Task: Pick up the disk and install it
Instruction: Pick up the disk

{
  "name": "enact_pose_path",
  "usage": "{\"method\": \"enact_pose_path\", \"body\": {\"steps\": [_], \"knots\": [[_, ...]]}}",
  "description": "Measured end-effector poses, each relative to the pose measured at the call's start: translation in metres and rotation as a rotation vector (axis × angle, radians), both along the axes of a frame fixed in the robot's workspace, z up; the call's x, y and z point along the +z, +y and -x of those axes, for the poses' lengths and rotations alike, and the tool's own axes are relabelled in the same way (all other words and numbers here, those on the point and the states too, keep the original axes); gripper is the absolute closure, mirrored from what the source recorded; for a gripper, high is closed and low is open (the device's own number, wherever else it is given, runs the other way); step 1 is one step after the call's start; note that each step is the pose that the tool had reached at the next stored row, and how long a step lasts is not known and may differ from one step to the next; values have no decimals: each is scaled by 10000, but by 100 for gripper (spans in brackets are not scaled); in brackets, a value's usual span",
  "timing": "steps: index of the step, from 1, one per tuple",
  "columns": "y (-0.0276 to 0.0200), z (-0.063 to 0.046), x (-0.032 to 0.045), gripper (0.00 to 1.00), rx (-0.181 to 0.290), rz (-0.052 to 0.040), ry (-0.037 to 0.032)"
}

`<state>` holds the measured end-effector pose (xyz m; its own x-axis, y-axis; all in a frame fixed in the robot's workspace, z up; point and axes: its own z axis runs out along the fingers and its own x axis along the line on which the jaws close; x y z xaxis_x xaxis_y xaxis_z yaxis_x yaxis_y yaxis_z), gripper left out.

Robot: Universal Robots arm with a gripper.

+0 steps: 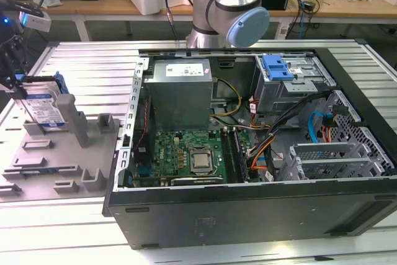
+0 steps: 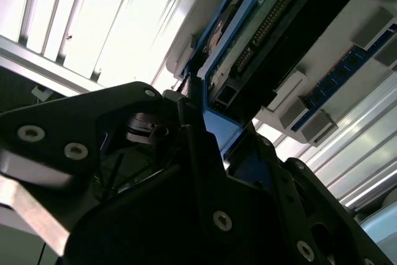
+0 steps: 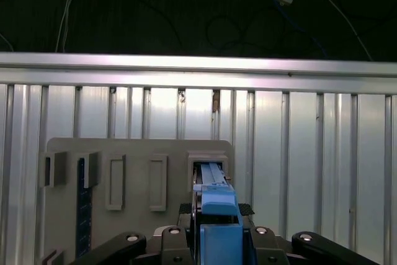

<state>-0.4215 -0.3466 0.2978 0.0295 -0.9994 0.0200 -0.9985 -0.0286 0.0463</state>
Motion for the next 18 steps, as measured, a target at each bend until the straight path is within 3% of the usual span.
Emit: {"method": "enact_pose_path", "body": {"steps": [18], "knots": [[1, 0, 127, 63, -1, 92, -3]]}}
